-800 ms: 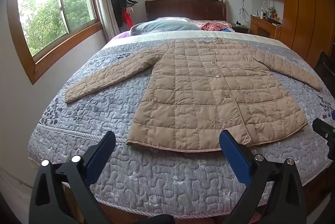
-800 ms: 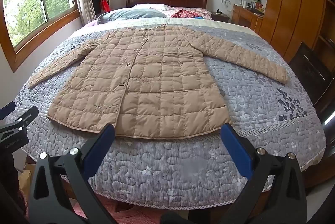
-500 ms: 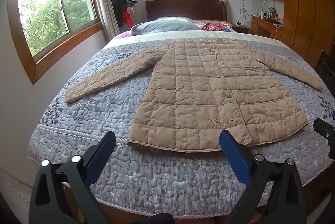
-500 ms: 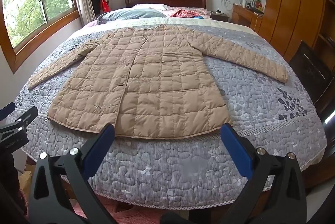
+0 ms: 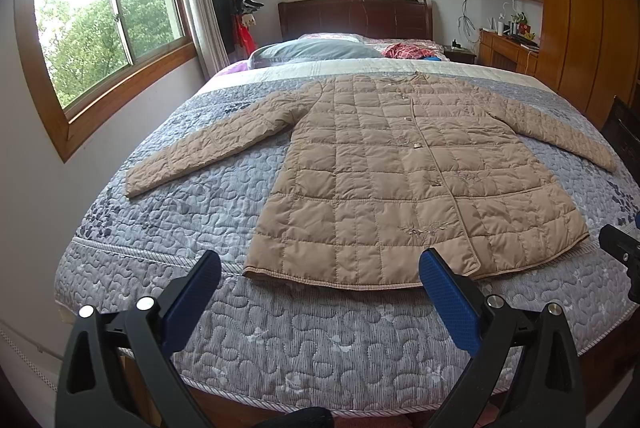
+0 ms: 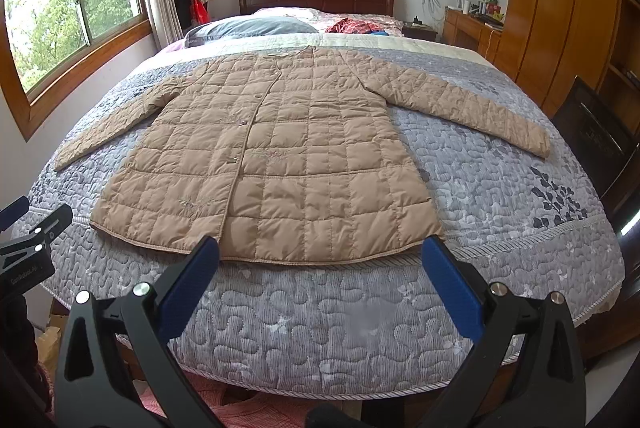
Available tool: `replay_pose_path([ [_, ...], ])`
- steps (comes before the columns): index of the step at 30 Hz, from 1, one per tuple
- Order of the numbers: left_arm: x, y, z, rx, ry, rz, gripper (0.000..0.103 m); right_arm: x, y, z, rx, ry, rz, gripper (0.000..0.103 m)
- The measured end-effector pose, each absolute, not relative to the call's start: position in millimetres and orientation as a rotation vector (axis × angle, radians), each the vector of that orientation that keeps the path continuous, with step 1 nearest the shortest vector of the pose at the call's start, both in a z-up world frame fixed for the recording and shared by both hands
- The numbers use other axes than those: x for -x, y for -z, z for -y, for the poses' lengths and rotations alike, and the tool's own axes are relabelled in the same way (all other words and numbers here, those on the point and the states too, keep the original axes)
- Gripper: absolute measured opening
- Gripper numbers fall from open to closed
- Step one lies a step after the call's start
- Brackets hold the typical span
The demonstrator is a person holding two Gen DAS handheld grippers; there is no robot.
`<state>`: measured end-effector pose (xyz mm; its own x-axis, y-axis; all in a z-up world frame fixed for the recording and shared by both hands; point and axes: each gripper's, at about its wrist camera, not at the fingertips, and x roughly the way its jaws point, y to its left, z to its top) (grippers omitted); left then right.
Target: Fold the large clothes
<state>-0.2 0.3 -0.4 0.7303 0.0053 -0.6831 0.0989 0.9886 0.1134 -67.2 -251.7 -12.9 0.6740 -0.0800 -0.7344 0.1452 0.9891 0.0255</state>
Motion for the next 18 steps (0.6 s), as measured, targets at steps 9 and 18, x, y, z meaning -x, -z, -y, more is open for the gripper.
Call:
replay_pose_path([
  [9,1.9,-0.3,1.4,-0.151,0.053,-0.748,0.099,68.1,14.4,253.5,-0.088,0.126,-0.822,0.1],
  [18,1.9,-1.1,2.2,-0.151,0.053,-0.75,0.099,67.8,14.5,253.4,-0.089,0.125,-0.823,0.1],
])
